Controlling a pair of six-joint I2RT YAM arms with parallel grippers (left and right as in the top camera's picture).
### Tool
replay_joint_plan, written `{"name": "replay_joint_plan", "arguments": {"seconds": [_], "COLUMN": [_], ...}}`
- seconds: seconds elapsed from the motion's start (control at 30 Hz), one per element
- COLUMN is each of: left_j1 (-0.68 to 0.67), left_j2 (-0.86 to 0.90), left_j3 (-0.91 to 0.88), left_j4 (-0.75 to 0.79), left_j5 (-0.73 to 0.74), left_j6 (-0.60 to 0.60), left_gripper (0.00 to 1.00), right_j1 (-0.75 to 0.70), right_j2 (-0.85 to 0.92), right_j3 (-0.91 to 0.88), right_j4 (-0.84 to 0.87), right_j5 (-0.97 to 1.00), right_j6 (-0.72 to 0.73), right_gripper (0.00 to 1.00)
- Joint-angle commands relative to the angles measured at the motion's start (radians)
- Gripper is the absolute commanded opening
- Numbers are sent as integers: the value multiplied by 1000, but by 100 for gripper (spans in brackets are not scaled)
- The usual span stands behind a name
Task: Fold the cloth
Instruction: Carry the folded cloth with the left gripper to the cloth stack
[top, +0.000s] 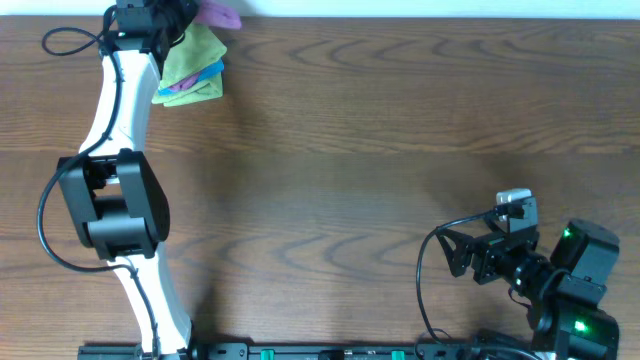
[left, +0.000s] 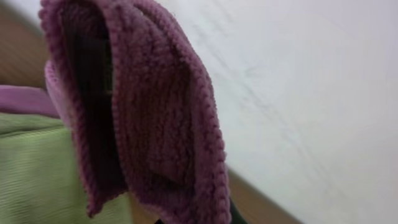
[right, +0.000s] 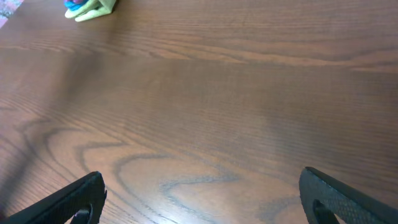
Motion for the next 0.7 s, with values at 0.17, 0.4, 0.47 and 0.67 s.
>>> {"name": "replay_joint_plan", "arguments": {"seconds": [0.17,0.4,0.47,0.67], "left_j1": [27,28,28,28], "left_j2": [11,11,11,11], "left_j3": [32,32,32,32], "left_j4": [-71,-184,-212,-270], "left_j5": [-63,-130,-158,-215], "left_j6": [108,182,205,234], "left_gripper": [6,6,5,6], "right_j1": [-5,-5,-5,-5], "right_j2": [-5,-5,-5,-5], "right_j3": [-4,-4,-4,-4], "right_j4": [-2,-2,-2,-2], "right_j5": [-13,-13,-13,-13], "right_j6": [-13,-13,-13,-13], "right_gripper": [99,99,99,99]}}
